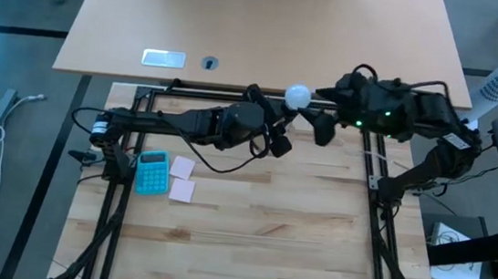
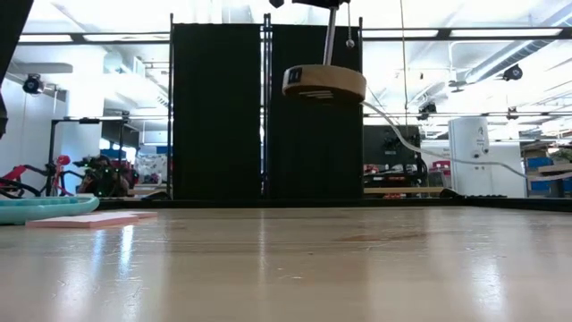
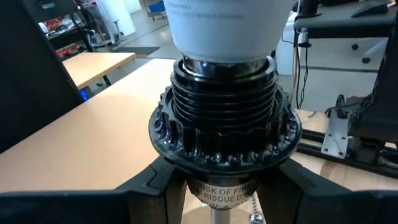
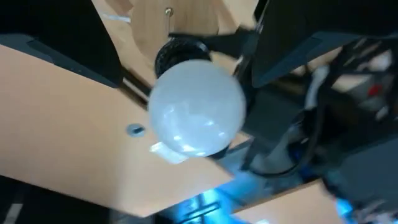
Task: Screw lightbulb
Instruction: Insert the lightbulb into the lamp
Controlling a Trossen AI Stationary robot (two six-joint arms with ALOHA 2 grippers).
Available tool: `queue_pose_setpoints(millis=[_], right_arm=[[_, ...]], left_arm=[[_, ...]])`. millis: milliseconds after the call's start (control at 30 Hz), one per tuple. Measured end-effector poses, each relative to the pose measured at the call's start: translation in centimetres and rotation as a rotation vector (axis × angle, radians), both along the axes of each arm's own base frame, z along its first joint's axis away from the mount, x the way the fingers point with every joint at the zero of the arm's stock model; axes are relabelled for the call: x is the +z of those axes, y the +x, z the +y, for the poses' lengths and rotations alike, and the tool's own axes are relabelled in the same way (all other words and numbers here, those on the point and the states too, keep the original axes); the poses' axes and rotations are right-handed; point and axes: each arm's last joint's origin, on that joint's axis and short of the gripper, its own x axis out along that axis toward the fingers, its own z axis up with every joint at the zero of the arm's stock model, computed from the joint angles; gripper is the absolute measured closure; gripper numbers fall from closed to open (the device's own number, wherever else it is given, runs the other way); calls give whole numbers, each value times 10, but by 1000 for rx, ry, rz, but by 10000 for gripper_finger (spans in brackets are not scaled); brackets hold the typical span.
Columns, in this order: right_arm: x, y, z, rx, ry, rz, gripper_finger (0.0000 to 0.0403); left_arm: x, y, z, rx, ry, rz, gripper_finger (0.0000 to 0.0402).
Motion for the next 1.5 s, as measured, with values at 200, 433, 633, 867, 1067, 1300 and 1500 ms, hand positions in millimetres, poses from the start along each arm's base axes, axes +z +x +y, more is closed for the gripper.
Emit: queue_pose_setpoints(millis=[200,433,633,867,1067,1300,1500], right_arm=[[3,-22,2,242,-107,141,53],[8,-37,2,345,-230,202,53],[9,-41,7,525,-196,196,53],[12,-32,9,597,-276,154,53],[16,-18,13,709,-260,59,53],[9,-3,16,768,-213,91,59],[1,-1,16,777,-186,167,65]], left_arm=[[-1,3,-3,-162,-24,13,259],[-11,8,-14,-354,-84,43,259],[-14,9,-22,-422,-108,51,259],[-14,9,-38,-507,-165,37,259],[-15,8,-51,-554,-189,45,259],[-15,7,-56,-559,-203,47,259],[-15,7,-56,-556,-203,46,259]])
